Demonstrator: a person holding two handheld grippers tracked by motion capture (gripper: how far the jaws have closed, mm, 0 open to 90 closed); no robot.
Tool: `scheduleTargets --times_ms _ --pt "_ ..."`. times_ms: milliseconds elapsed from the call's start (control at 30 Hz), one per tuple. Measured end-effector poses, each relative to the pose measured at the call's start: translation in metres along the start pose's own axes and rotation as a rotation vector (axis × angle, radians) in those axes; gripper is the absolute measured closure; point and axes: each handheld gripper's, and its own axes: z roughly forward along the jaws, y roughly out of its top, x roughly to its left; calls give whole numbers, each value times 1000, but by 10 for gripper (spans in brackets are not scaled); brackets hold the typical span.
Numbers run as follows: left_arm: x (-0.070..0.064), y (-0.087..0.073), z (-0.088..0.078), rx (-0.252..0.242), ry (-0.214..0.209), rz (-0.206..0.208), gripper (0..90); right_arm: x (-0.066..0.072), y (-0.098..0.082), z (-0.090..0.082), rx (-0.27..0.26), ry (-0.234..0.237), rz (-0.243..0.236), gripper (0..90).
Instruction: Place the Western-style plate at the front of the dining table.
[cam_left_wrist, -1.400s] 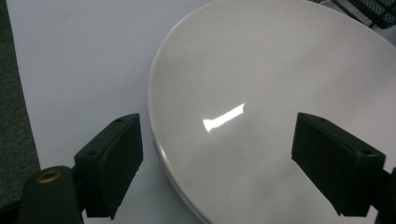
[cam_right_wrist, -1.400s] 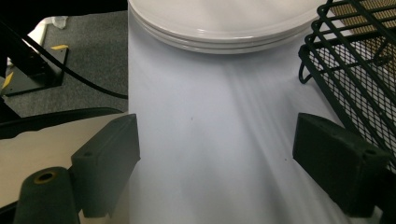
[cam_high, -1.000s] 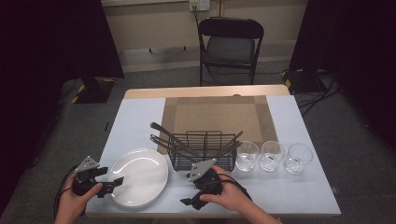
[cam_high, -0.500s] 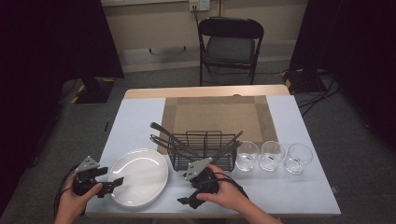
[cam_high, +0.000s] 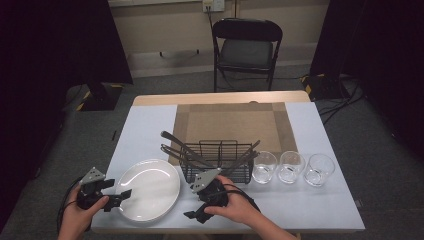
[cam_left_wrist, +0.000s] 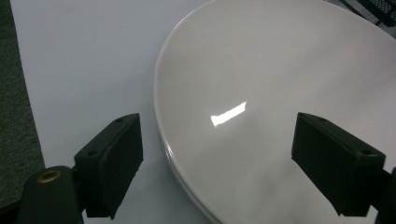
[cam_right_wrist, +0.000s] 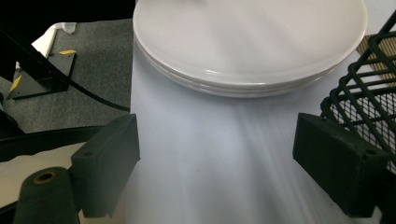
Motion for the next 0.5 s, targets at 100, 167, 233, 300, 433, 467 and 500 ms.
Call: scheduleTargets --times_ms 100,167,233,300,433,467,500 --pt "0 -1 0 -5 -2 -6 163 0 3 2 -6 5 6 140" --pt "1 0 -1 -5 1 -6 163 0 3 2 -5 6 3 140" --pt "1 0 -1 -10 3 -8 163 1 5 4 -2 9 -3 140" --pt "1 0 -1 -11 -1 -11 163 1 6 5 0 13 -5 140" --pt "3 -1 -2 -9 6 -14 163 1 7 8 -1 12 -13 140" --pt "3 -1 -2 -11 6 -15 163 1 8 9 -2 14 -10 140" --pt "3 -1 -2 -10 3 -15 163 2 8 10 -4 18 -5 139"
